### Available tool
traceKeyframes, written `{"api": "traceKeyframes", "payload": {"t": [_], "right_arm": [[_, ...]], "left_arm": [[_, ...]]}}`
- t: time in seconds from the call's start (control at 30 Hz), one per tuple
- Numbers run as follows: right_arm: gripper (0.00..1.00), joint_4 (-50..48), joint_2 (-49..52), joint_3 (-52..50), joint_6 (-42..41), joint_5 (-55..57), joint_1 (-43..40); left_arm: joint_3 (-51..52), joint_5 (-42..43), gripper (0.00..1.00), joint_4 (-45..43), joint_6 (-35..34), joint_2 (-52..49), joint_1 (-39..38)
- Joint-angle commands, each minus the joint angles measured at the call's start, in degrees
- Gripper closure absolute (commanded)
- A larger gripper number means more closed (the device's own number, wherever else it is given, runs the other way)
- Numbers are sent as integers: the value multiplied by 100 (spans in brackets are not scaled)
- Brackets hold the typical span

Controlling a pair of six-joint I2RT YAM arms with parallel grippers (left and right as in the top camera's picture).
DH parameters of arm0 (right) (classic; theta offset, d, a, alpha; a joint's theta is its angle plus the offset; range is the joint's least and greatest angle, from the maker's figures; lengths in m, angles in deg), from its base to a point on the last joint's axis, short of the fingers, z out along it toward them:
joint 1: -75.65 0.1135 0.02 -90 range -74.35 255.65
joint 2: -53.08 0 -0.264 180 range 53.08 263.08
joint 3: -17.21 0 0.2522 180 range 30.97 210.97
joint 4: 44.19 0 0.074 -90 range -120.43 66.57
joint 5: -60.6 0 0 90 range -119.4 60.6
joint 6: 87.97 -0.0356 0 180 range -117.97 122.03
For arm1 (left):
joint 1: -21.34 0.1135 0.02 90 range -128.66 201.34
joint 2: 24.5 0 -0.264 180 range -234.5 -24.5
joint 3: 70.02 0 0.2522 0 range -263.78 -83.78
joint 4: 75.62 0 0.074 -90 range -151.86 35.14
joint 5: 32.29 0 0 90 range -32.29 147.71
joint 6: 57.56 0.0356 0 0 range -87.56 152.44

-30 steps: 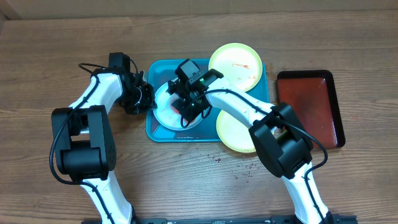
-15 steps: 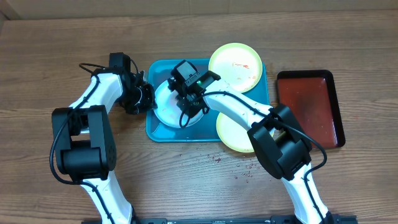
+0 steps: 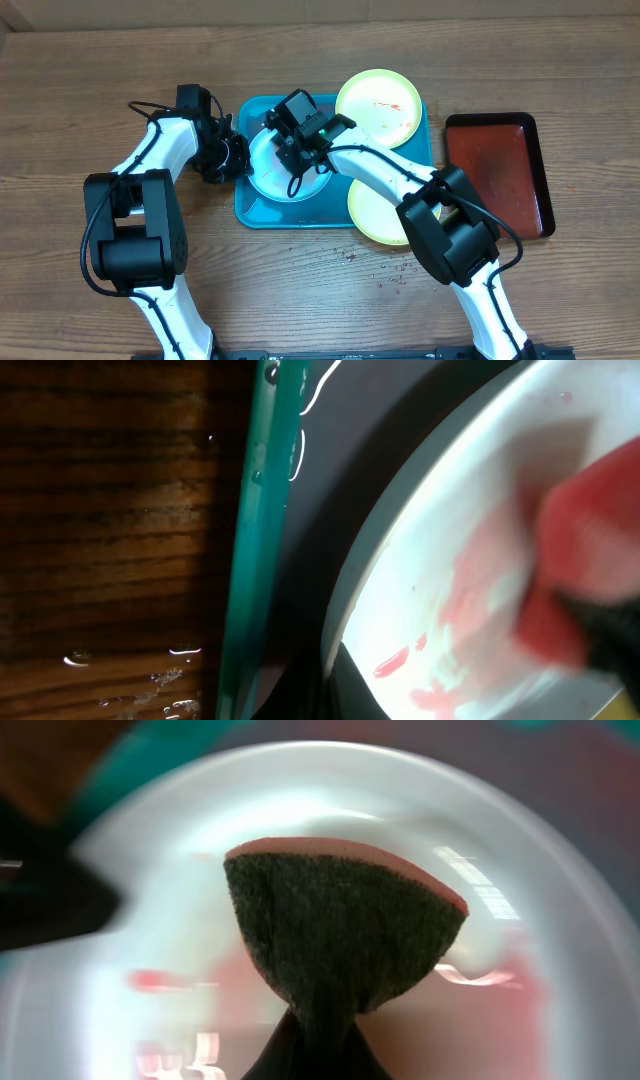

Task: Clean dirty plates on tray and stack at the side
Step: 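Scrub the white plate with the sponge while the left gripper holds it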

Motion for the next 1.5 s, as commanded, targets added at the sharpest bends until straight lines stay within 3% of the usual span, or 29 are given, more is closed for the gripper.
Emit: {"api": "traceKeyframes", "payload": {"t": [0.0,0.27,0.47,0.6,0.7,0.83,1.1,1.27,1.47], "right_arm": [[96,-39,55,-55,-601,-1235,109],[96,785,55,-52,-634,-1261,101],[96,1471,55,-52,-632,809,-57],[96,1349,55,-52,-629,2312,-59],[96,992,55,-52,-627,2697,-59],[96,330,55,-52,-629,2406,-42],[96,-470,55,-55,-632,509,-31],[96,-326,55,-55,-629,-232,-31],[96,501,55,-52,-629,-492,-33]], "left_arm": [[20,-48,96,-87,26,-37,13],[20,-48,96,-133,28,-37,15],[20,-50,96,-138,28,-37,15],[20,-50,96,-140,31,-37,15],[20,-50,96,-138,31,-37,15],[20,-50,95,-140,31,-37,15],[20,-52,96,-149,28,-37,15],[20,-50,96,-155,31,-37,15],[20,-50,96,-186,28,-37,13]]}}
